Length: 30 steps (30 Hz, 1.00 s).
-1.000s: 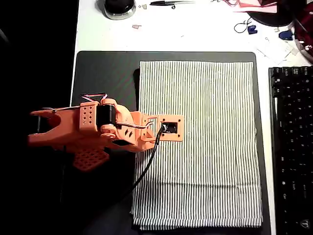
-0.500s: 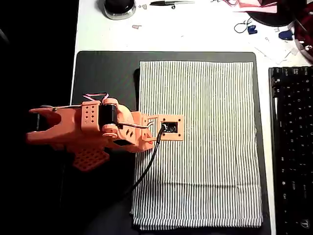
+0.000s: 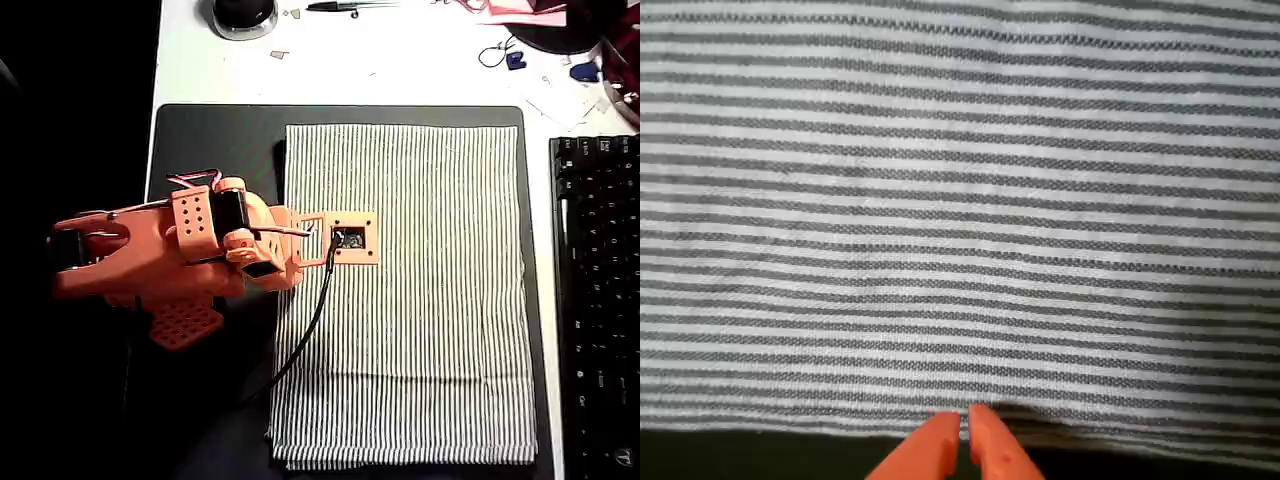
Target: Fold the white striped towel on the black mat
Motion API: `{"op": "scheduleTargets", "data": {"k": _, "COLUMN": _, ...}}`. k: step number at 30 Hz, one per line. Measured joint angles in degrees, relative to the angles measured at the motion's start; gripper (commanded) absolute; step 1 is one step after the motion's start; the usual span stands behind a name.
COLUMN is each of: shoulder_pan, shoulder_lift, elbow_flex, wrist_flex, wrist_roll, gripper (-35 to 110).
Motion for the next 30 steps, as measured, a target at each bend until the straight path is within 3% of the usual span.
{"op": "scheduleTargets", "data": {"k": 10, "shoulder_pan": -8.88, "shoulder_lift": -14.41, "elbow_flex": -9.76, "wrist_flex": -4.92, "wrist_roll": 9.14, "gripper": 0}}
{"op": "scheduleTargets", "data": {"k": 30, "shoulder_pan": -23.91, "shoulder_lift": -55.55, "elbow_flex": -44.56, "wrist_flex": -10.28, "wrist_roll": 25.49, "gripper": 1}}
